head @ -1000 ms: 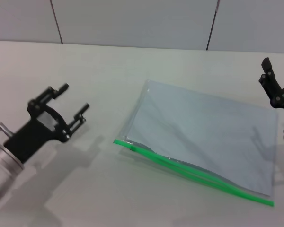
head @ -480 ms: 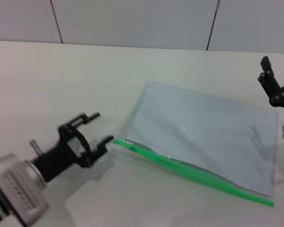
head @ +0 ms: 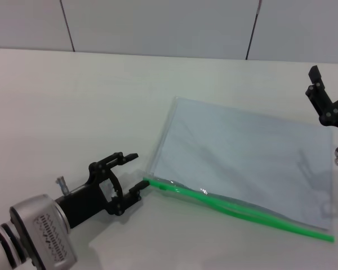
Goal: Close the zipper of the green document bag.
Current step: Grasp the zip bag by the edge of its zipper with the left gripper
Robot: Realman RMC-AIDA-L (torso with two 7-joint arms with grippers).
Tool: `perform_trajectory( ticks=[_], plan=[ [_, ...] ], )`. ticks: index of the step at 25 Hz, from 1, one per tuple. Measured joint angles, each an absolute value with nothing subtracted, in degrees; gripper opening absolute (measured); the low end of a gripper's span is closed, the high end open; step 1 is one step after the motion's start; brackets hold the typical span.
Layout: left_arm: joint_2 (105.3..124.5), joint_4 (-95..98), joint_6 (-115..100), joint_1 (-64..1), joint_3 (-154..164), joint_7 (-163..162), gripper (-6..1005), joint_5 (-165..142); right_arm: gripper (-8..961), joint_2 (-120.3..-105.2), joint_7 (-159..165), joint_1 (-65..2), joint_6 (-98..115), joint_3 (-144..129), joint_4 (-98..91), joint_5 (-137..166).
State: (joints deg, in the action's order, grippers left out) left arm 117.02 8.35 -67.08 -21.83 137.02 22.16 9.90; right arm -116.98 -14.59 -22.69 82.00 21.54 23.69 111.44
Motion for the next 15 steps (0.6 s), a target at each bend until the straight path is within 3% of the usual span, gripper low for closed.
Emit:
perform_trajectory(
  ticks=[15],
  plan=[
    [116.93, 10.1, -67.2, -20.3, 136.0, 26.4, 628, 10.1, 789, -116.98, -14.6, -22.8, 81.9, 21.5, 23.6, 111.4]
  ],
)
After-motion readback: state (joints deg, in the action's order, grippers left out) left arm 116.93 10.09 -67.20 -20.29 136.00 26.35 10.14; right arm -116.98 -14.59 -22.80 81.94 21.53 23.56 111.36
